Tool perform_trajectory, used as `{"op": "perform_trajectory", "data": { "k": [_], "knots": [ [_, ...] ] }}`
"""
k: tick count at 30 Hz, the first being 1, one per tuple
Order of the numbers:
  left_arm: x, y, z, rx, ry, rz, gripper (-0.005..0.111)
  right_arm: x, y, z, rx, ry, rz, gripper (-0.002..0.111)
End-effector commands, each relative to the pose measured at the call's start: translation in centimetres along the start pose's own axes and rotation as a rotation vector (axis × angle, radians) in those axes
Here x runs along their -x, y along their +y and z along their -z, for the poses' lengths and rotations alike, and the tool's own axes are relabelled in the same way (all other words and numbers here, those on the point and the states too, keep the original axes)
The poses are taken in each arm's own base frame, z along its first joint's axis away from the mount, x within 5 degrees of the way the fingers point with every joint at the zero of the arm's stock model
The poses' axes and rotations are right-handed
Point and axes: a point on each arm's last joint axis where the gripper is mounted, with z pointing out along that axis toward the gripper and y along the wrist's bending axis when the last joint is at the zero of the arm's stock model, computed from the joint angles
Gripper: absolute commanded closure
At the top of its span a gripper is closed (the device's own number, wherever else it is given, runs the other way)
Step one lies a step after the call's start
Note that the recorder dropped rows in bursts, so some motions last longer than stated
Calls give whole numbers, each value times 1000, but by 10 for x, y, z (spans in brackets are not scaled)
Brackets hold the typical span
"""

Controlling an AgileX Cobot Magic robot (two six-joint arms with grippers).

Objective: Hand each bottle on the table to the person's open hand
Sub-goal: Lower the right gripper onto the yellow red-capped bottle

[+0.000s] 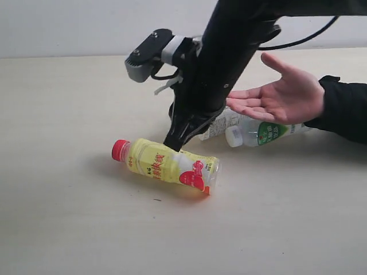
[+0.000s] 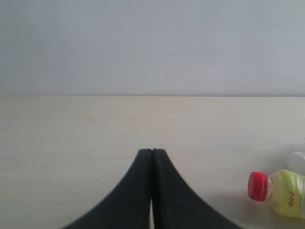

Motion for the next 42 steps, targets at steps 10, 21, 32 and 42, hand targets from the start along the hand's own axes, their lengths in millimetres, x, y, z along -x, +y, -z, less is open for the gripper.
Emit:
{"op": "perform_trajectory", "data": {
  "k": [10, 21, 32, 42],
  "knots": [
    [-1, 0, 0, 0, -5, -5, 107, 24, -2, -48, -45, 66, 147, 33],
    [-1, 0, 0, 0, -5, -5, 107, 27, -8, -80, -136, 93, 185, 28],
    [-1, 0, 0, 0, -5, -5, 107, 20, -13, -108, -125, 150, 177, 28],
    [-1, 0, 0, 0, -5, -5, 107, 14, -13, -126, -100, 202, 172, 47]
  ]
}}
